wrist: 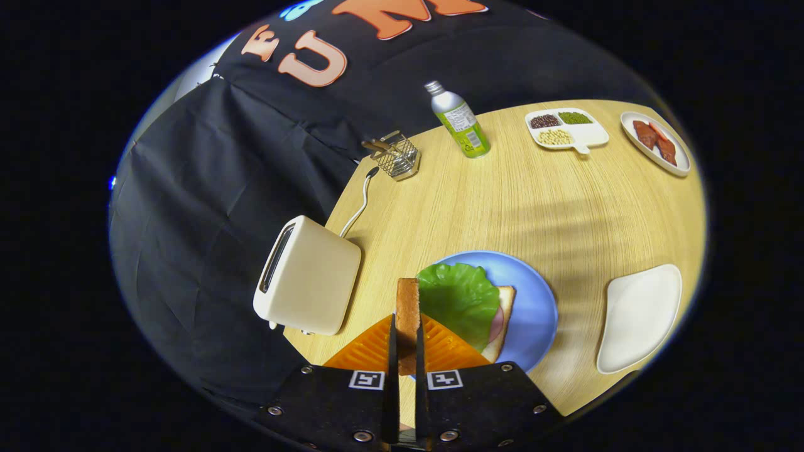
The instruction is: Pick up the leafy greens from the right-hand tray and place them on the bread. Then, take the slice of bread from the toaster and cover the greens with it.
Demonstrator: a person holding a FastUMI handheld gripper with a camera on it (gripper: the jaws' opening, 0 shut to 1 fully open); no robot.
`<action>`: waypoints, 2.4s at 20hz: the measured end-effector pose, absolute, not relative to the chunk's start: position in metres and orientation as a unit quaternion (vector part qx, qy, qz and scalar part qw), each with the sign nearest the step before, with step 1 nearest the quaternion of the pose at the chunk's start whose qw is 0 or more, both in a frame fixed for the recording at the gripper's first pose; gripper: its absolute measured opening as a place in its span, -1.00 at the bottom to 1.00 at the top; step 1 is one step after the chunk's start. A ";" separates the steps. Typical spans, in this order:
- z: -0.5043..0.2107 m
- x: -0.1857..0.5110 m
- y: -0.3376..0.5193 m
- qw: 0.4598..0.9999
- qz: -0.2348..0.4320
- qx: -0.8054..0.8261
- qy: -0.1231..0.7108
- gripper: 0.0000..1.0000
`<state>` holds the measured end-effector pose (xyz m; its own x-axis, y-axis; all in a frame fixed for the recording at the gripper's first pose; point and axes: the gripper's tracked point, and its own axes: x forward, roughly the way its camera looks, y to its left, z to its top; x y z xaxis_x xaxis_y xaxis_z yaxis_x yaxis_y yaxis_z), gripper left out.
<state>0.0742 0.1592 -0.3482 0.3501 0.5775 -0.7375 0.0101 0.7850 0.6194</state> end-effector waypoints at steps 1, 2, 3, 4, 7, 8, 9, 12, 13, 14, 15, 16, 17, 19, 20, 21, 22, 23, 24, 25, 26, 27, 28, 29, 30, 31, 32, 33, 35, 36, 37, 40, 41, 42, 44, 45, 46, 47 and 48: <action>-0.356 0.074 0.153 0.774 0.177 0.280 0.540 -0.79; -0.363 0.073 0.146 0.773 0.172 0.287 0.539 -0.79; -0.369 0.073 0.141 0.773 0.168 0.295 0.536 -0.79; -0.375 0.072 0.136 0.772 0.164 0.301 0.535 -0.80; -0.394 0.067 0.126 0.771 0.155 0.304 0.537 -0.79; -0.398 0.067 0.125 0.772 0.154 0.305 0.536 -0.79; -0.402 0.065 0.124 0.774 0.152 0.304 0.534 -0.79; -0.413 0.065 0.114 0.787 0.133 0.277 0.535 -0.58; -0.413 0.064 0.114 0.790 0.134 0.270 0.534 -0.50; -0.410 0.065 0.115 0.792 0.137 0.270 0.531 -0.38; -0.406 0.066 0.113 0.796 0.133 0.269 0.526 -0.35; -0.401 0.071 0.110 0.804 0.130 0.267 0.515 -0.31; -0.394 0.074 0.104 0.813 0.125 0.261 0.505 -0.30; -0.376 0.083 0.093 0.836 0.119 0.243 0.478 -0.14; -0.364 0.088 0.085 0.849 0.114 0.232 0.461 0.02; -0.349 0.092 0.077 0.863 0.103 0.221 0.442 0.10; -0.332 0.098 0.069 0.879 0.094 0.216 0.416 0.20; -0.310 0.099 0.065 0.892 0.092 0.212 0.389 0.20; -0.287 0.101 0.063 0.904 0.093 0.207 0.362 0.20; -0.266 0.100 0.059 0.916 0.091 0.199 0.337 0.20; -0.244 0.100 0.054 0.927 0.089 0.188 0.313 0.20; -0.222 0.099 0.048 0.937 0.086 0.174 0.290 0.20; -0.202 0.099 0.044 0.947 0.083 0.161 0.266 0.20; -0.182 0.095 0.041 0.954 0.084 0.147 0.246 0.20; -0.164 0.091 0.038 0.961 0.084 0.137 0.226 0.26; -0.145 0.088 0.035 0.967 0.082 0.131 0.205 0.31; -0.129 0.084 0.030 0.972 0.077 0.123 0.184 0.40; -0.114 0.080 0.026 0.977 0.071 0.112 0.165 0.43; -0.091 0.070 0.015 0.986 0.055 0.082 0.133 0.54; -0.082 0.065 0.012 0.989 0.048 0.067 0.121 0.63; -0.072 0.059 0.011 0.992 0.044 0.057 0.107 0.69; -0.052 0.041 0.009 0.997 0.027 0.032 0.067 0.92; -0.046 0.036 0.006 0.998 0.018 0.023 0.057 0.94; -0.042 0.031 0.005 0.999 0.011 0.016 0.049 0.94; -0.038 0.022 0.006 0.999 0.005 0.006 0.041 0.93; -0.038 0.019 0.008 0.999 0.005 0.002 0.037 0.94; -0.037 0.017 0.009 0.999 0.005 -0.002 0.034 0.93; -0.037 0.014 0.009 0.999 0.005 -0.005 0.034 0.93; -0.037 0.011 0.009 0.999 0.003 -0.006 0.033 0.94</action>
